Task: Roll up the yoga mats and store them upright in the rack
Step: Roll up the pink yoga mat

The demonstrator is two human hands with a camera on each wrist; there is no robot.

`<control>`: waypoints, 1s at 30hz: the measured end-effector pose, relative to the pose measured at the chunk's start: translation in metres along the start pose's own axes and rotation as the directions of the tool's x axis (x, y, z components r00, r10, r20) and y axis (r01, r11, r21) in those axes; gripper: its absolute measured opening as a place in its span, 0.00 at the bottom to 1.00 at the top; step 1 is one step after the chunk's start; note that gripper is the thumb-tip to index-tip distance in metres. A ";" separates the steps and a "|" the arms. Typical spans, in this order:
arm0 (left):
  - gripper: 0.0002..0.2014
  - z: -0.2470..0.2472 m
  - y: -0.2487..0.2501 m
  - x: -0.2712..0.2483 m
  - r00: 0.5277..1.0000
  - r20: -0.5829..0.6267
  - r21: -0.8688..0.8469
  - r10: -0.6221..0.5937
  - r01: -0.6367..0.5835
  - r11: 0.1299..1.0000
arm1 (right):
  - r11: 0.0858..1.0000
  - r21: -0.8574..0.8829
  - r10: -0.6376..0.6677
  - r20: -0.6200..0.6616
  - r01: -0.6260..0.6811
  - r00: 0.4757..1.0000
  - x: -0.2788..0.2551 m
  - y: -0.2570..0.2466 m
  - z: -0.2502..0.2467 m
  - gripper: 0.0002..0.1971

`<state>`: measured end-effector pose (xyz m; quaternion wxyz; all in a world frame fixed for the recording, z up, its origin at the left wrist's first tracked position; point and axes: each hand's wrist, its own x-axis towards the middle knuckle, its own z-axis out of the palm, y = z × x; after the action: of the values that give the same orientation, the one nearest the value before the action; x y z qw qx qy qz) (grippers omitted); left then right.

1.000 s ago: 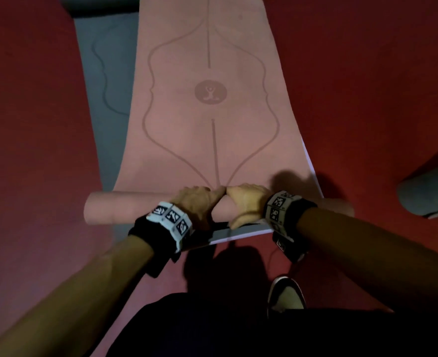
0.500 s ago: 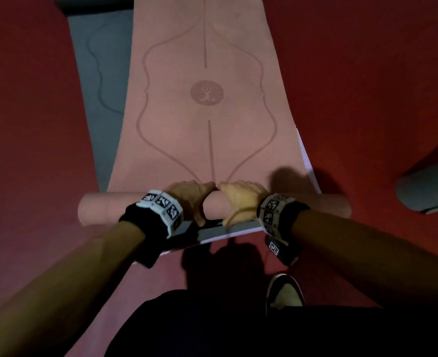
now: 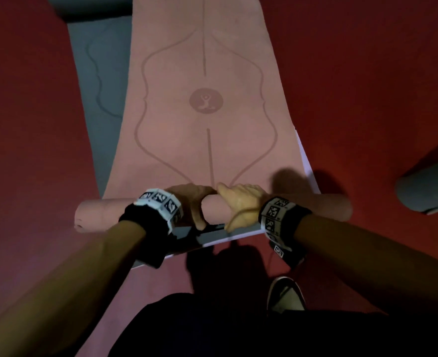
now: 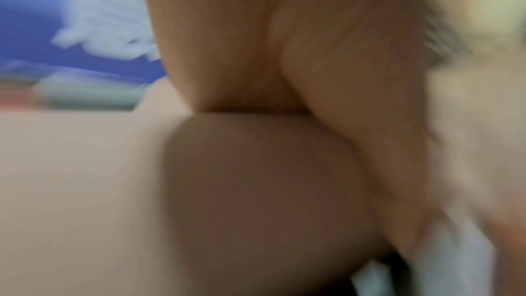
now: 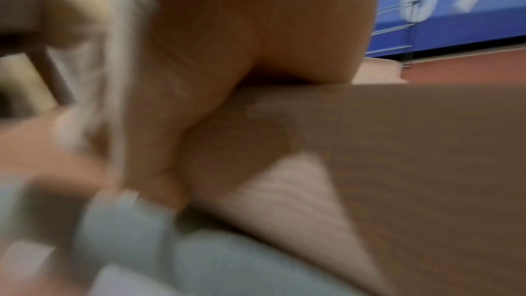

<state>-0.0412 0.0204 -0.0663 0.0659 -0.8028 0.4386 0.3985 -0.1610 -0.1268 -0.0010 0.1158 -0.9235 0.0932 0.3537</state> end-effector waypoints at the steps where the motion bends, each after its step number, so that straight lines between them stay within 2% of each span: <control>1: 0.39 -0.004 0.013 -0.018 0.998 -0.064 0.041 0.028 -0.025 0.999 | 0.998 0.001 -0.058 0.002 0.058 0.998 0.005 0.003 0.001 0.44; 3: 0.41 -0.011 0.034 -0.045 0.977 -0.200 0.097 0.075 -0.056 0.994 | 0.995 0.045 -0.095 0.075 0.092 0.993 0.014 0.005 -0.005 0.44; 4: 0.41 -0.007 0.031 -0.044 0.980 -0.192 0.097 0.053 -0.035 0.995 | 0.993 0.063 -0.106 0.110 0.100 0.988 0.017 0.005 -0.009 0.42; 7: 0.36 -0.013 0.041 -0.032 0.994 -0.007 0.018 -0.109 0.110 0.994 | 0.989 0.074 -0.135 0.158 0.125 0.978 0.016 0.004 -0.010 0.40; 9: 0.24 -0.020 0.036 -0.026 0.947 0.030 -0.010 -0.319 0.319 0.948 | 0.989 0.060 -0.141 0.110 0.135 0.984 0.015 0.006 0.000 0.42; 10: 0.20 -0.019 0.027 -0.021 0.938 0.035 -0.072 -0.345 0.347 0.935 | 0.988 0.042 -0.150 0.060 0.148 0.987 0.013 0.008 0.005 0.44; 13: 0.20 -0.021 0.000 -0.017 0.971 0.059 -0.201 -0.231 0.239 0.950 | 0.988 -0.011 -0.156 -0.037 0.156 0.987 0.006 0.007 0.014 0.46; 15: 0.31 -0.026 0.012 -0.030 0.993 0.096 -0.251 -0.068 0.090 0.964 | 0.989 0.005 -0.150 -0.027 0.150 0.988 0.009 0.009 0.013 0.43; 16: 0.36 -0.024 0.019 -0.036 0.998 0.065 -0.192 -0.001 0.013 0.981 | 0.989 0.030 -0.146 -0.021 0.146 0.989 0.012 0.012 0.013 0.42; 18: 0.40 -0.015 0.030 -0.045 0.996 -0.067 0.020 0.062 -0.061 0.998 | 0.988 0.077 -0.139 0.024 0.136 0.990 0.016 0.014 0.007 0.41; 19: 0.41 -0.011 0.031 -0.045 0.992 -0.116 0.108 0.055 -0.043 0.993 | 0.988 0.084 -0.131 0.046 0.127 0.990 0.015 0.012 0.001 0.39; 20: 0.41 -0.007 0.028 -0.045 0.988 -0.147 0.119 0.051 -0.034 0.992 | 0.986 0.101 -0.136 0.065 0.129 0.989 0.016 0.012 -0.003 0.37; 21: 0.40 -0.011 0.033 -0.047 0.992 -0.124 0.095 -0.011 0.023 0.995 | 0.986 0.117 -0.132 0.087 0.122 0.987 0.017 0.010 -0.005 0.36; 22: 0.40 -0.013 0.033 -0.045 0.991 -0.131 0.075 -0.022 0.032 0.997 | 0.985 0.128 -0.134 0.103 0.120 0.986 0.018 0.010 -0.005 0.36; 24: 0.38 -0.011 0.021 -0.025 0.989 0.005 0.096 -0.151 0.150 0.984 | 0.988 0.118 -0.117 0.102 0.105 0.988 0.016 0.007 -0.007 0.40; 25: 0.36 -0.005 0.005 -0.006 0.969 0.068 0.086 -0.238 0.232 0.969 | 0.991 0.092 -0.104 0.071 0.097 0.992 0.013 0.007 -0.006 0.41; 26: 0.32 0.000 -0.012 0.010 0.959 0.085 0.044 -0.269 0.266 0.963 | 0.992 0.075 -0.107 0.039 0.104 0.993 0.006 0.008 -0.005 0.42; 28: 0.27 0.004 -0.040 0.033 0.974 0.095 -0.054 -0.206 0.212 0.976 | 0.994 0.011 -0.112 0.016 0.112 0.994 -0.009 0.008 -0.008 0.41; 30: 0.33 -0.018 -0.021 0.005 0.985 0.167 -0.175 -0.036 0.065 0.982 | 0.997 -0.026 -0.073 0.029 0.074 0.997 -0.013 0.008 -0.009 0.38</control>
<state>-0.0135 0.0219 -0.0627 0.0389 -0.7811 0.3734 0.4989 -0.1662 -0.1357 0.0131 0.1175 -0.9227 0.0529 0.3633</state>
